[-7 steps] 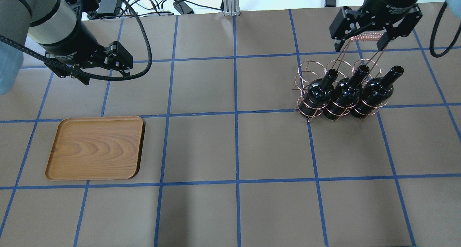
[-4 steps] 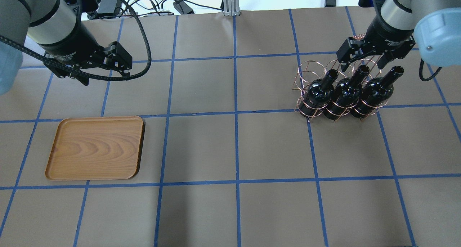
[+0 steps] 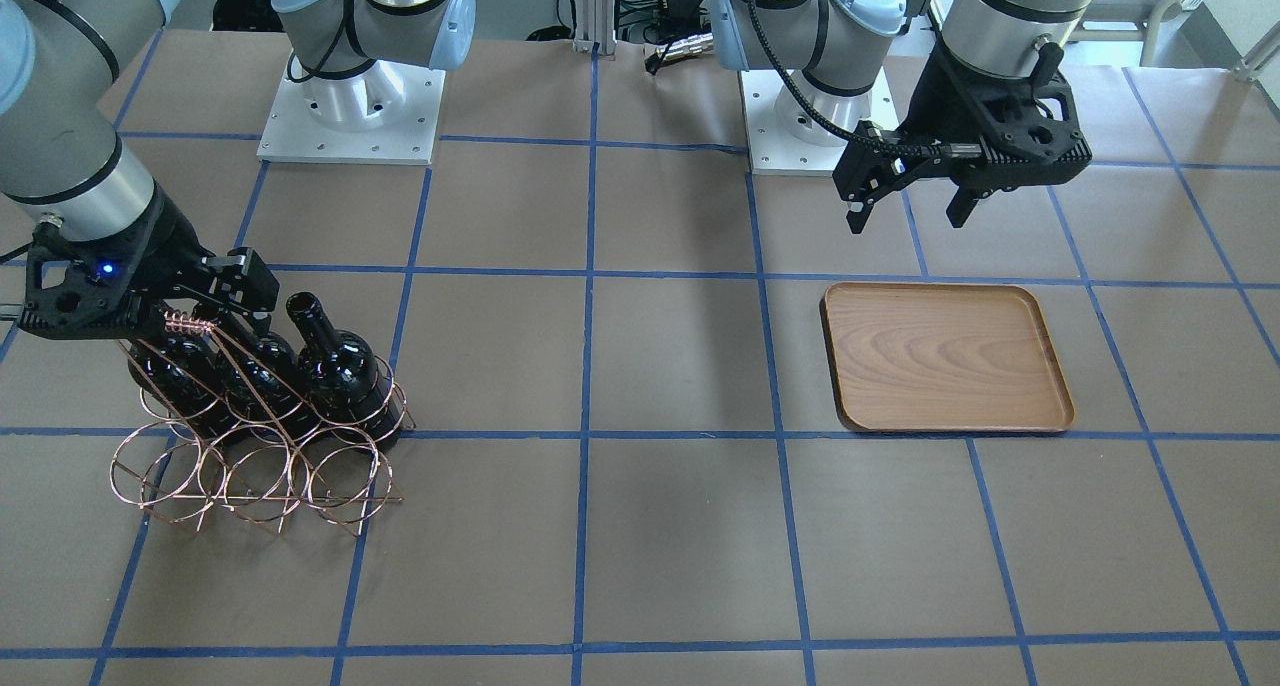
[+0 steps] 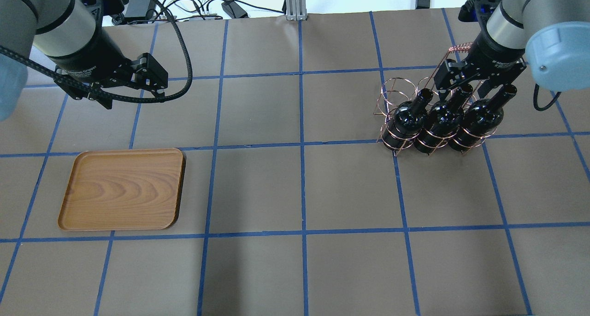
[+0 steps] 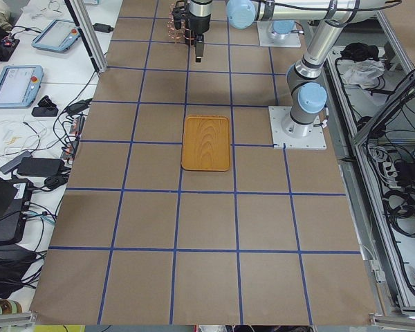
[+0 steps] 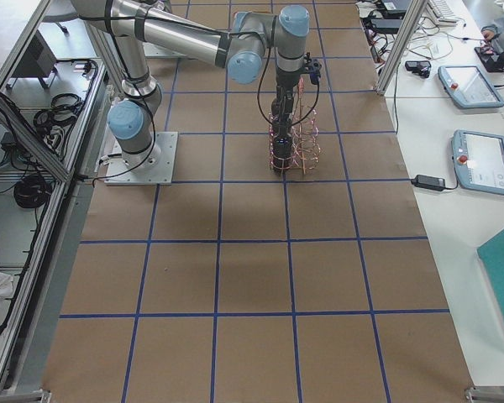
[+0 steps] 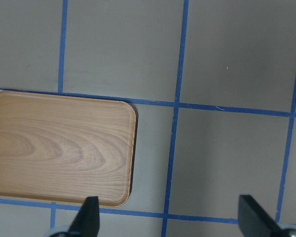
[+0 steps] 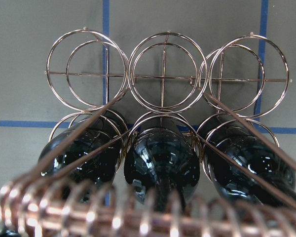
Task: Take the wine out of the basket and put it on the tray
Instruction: 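Lower the right gripper onto the middle dark wine bottle in the rack, then close the right gripper on the bottle neck and lift it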
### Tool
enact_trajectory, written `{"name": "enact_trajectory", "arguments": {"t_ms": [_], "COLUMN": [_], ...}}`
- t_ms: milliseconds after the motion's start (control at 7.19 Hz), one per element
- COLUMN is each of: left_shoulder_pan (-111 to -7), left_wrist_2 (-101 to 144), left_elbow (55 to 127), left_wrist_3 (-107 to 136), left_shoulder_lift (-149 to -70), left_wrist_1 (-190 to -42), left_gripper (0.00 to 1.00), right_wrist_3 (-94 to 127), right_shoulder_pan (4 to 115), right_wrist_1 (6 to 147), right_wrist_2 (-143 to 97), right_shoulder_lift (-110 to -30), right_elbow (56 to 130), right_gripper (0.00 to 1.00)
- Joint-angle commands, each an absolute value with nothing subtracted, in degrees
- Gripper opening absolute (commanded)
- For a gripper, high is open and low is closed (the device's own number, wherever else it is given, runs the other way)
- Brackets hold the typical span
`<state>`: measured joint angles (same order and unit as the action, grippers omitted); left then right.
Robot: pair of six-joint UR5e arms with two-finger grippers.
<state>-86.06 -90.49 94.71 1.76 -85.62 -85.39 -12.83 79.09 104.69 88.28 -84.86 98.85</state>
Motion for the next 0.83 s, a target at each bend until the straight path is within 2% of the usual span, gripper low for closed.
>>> {"name": "enact_trajectory", "arguments": {"t_ms": [0,278,417,557,696], "left_shoulder_pan": [-86.04,-86.31,-86.13,-86.13,-86.13], "left_wrist_2": [-90.62,-90.44,-90.53,-90.44,-90.53], "left_elbow": [94.75,94.75,94.75,94.83,94.83], "left_wrist_3": [1.41,1.49,1.41,1.49,1.49], "left_shoulder_lift": [-85.61,-85.69,-85.69,-85.78,-85.78], "left_wrist_1": [-85.43,-85.34,-85.34,-85.43,-85.34], "left_gripper": [1.00,1.00,1.00,1.00,1.00], "right_wrist_3": [-12.66,-11.96,-11.43,-11.25,-10.64], "right_shoulder_pan": [79.10,79.10,79.10,79.19,79.62], "right_wrist_1": [104.59,103.63,102.06,100.65,95.50], "right_wrist_2": [88.33,88.68,88.68,88.42,88.33], "right_shoulder_lift": [-84.81,-84.90,-85.08,-85.51,-86.04], "right_elbow": [98.97,98.96,98.27,96.78,91.63], "right_gripper": [0.52,0.28,0.07,0.03,0.03]}}
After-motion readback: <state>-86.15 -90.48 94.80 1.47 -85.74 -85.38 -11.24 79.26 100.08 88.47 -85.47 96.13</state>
